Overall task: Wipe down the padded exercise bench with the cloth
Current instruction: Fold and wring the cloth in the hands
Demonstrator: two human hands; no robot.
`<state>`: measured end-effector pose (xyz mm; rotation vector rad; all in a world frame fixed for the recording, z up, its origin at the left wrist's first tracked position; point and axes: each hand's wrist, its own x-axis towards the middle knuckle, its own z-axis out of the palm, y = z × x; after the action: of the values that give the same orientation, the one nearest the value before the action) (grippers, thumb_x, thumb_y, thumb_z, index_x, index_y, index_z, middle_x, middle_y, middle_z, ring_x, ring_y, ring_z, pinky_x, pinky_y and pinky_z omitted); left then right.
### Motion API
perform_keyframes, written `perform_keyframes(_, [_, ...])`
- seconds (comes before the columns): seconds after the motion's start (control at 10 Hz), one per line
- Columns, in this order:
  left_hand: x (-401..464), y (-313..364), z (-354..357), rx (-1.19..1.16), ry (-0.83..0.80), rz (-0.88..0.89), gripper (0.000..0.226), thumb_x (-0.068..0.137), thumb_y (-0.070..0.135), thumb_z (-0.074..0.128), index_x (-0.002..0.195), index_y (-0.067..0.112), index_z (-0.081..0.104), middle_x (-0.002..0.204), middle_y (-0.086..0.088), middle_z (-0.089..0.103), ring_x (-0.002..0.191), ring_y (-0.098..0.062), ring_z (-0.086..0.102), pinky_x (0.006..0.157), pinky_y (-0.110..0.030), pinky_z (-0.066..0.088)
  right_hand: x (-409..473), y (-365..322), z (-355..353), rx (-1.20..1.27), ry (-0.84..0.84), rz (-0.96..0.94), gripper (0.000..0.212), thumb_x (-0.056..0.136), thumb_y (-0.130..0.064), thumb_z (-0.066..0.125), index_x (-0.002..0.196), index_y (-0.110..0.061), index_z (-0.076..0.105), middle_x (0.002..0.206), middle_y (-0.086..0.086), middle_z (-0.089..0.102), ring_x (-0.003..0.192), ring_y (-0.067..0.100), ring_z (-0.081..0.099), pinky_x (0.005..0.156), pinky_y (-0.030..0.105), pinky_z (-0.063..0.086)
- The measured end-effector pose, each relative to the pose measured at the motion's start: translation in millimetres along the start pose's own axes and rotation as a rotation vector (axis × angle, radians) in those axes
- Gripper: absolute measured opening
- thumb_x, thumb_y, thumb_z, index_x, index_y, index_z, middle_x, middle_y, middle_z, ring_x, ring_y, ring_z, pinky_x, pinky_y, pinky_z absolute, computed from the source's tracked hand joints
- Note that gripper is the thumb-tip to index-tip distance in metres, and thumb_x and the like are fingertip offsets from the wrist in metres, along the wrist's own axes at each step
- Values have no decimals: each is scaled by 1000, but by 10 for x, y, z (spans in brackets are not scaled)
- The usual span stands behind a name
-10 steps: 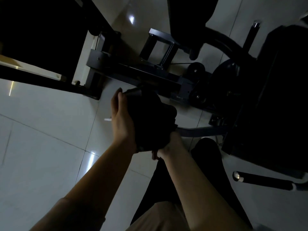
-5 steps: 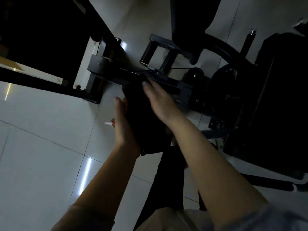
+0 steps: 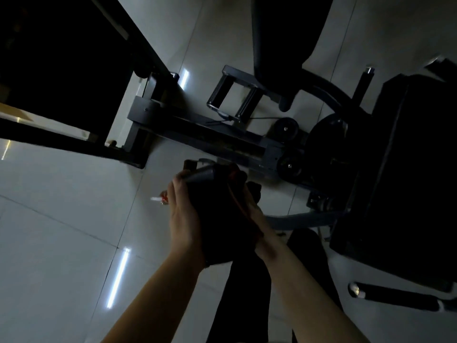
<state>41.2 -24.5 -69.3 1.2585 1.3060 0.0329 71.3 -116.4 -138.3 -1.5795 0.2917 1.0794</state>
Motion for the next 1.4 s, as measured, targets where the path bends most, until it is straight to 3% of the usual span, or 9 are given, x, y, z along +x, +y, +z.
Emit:
perform_keyframes(0.2, [57, -51, 25, 66, 19, 121, 26, 96, 51, 21, 94, 46, 47, 93, 14, 51, 90, -8, 51, 85, -38, 39, 537, -99, -25, 354, -85, 476, 52, 101, -38, 26, 141, -8, 34, 145, 15, 39, 135, 28, 36, 100, 31, 34])
perform_keyframes(0.3, [42, -12, 13, 52, -29, 12, 31, 93, 56, 25, 100, 41, 51, 101, 3, 57, 101, -21, 54, 88, -42, 43, 500, 9, -30, 328, 10, 373, 42, 92, -55, 40, 114, -22, 53, 95, 14, 61, 84, 20, 60, 74, 29, 45])
perform_keyframes(0.5, [-51, 225, -91, -26, -191, -241, 44, 92, 54, 34, 99, 18, 58, 90, -10, 64, 81, -21, 61, 62, -30, 45, -59, -247, 27, 487, -24, 139, 22, 101, -17, 33, 108, -19, 53, 94, -4, 57, 76, 3, 60, 61, 8, 49])
perform_keyframes(0.7, [54, 551, 92, 234, -91, 232, 40, 99, 35, 33, 138, 27, 38, 145, -1, 33, 130, -19, 36, 107, -37, 34, -258, -912, -318, 767, 160, 60, 36, 97, -39, 41, 109, -13, 63, 87, 6, 69, 83, 22, 64, 71, 31, 51])
perform_keyframes(0.8, [172, 841, 343, 219, -149, 394, 38, 98, 35, 34, 136, 32, 38, 141, 6, 38, 120, -8, 40, 89, -23, 40, -139, -1524, -795, 771, 280, -263, 36, 94, -45, 41, 103, -19, 64, 94, 4, 69, 89, 21, 63, 80, 34, 49])
perform_keyframes(0.9, [314, 1157, 661, 270, -116, 558, 38, 99, 37, 33, 135, 31, 40, 135, 10, 43, 118, -4, 40, 99, -29, 35, 129, -2292, -1199, 280, 325, -689, 39, 92, -46, 43, 119, -23, 59, 119, 2, 61, 113, 20, 56, 97, 33, 41])
perform_keyframes(1.1, [795, 1992, 1612, 353, -90, 797, 36, 100, 31, 36, 132, 21, 47, 129, 5, 49, 117, -4, 44, 96, -21, 35, 1462, -2958, -1602, -1248, 573, -740, 53, 96, -50, 28, 143, -26, 33, 155, -5, 25, 145, 15, 12, 118, 43, 3])
perform_keyframes(1.2, [1151, 2411, 2218, 588, -86, 984, 38, 99, 32, 37, 133, 17, 46, 136, -4, 48, 125, -18, 45, 100, -30, 35, 1733, -2913, -1848, -1045, 645, -763, 51, 97, -46, 33, 142, -24, 36, 153, -3, 29, 143, 17, 18, 116, 37, 14])
perform_keyframes(1.4, [1570, 2470, 2883, 1139, -241, 978, 48, 96, 53, 24, 136, 31, 39, 137, -4, 51, 120, -29, 51, 88, -36, 41, 1960, -2997, -2365, -4, 293, -404, 42, 97, -42, 34, 120, -16, 57, 109, 2, 63, 98, 18, 60, 78, 30, 48])
